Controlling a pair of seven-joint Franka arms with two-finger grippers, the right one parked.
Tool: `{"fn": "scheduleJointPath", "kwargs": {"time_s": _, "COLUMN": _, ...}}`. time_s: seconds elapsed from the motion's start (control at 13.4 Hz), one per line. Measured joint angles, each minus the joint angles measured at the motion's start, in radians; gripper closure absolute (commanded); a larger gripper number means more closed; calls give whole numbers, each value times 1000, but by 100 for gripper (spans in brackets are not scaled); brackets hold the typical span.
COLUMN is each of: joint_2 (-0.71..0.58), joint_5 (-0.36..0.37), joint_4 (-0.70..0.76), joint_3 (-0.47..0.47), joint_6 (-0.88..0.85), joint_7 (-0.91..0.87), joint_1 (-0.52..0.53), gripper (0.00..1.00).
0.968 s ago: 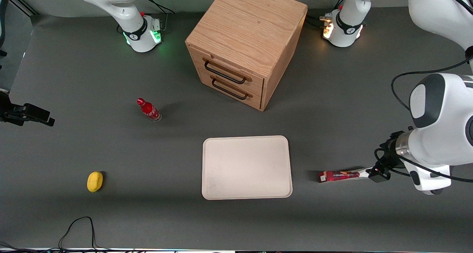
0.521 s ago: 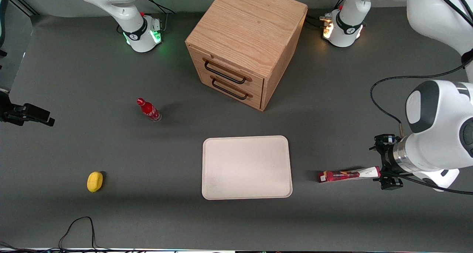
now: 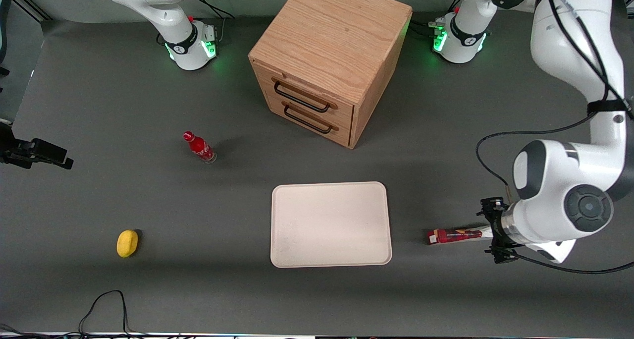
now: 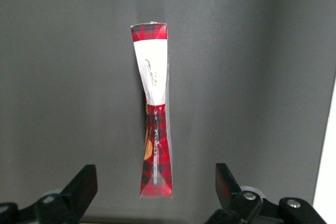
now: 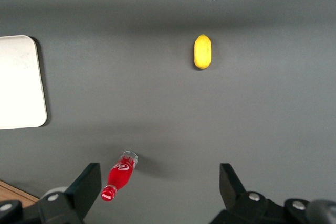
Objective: Place red cookie box on tray
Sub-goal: 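Close the left gripper on the red cookie box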
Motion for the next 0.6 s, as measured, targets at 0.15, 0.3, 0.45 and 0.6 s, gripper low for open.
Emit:
{"fn": "scheduleJointPath", "kwargs": {"time_s": 0.15, "joint_2": 11, "joint_5": 11, "joint_4": -68, "joint_3": 2, "joint_6": 84, "joint_7": -1, "joint_1": 1, "gripper": 0}}
{"fn": "scheduleJointPath", "kwargs": {"time_s": 0.3, "joint_2": 12, "joint_5": 18, "joint_4": -128, "joint_3": 2, "joint_6": 156, "joint_7": -2, "joint_1": 1, "gripper": 0}}
{"fn": "scheduleJointPath", "kwargs": {"time_s": 0.45, "joint_2": 12, "joint_5": 19, "joint_4": -161, "joint_3": 3, "joint_6": 211, "joint_7": -3, "joint_1": 1, "gripper": 0}}
{"fn": "scheduleJointPath", "kwargs": {"time_s": 0.6, "joint_2": 12, "joint_5": 20, "joint_4": -195, "joint_3": 5, "joint_6": 264, "joint_7": -3, "joint_1": 1, "gripper": 0}}
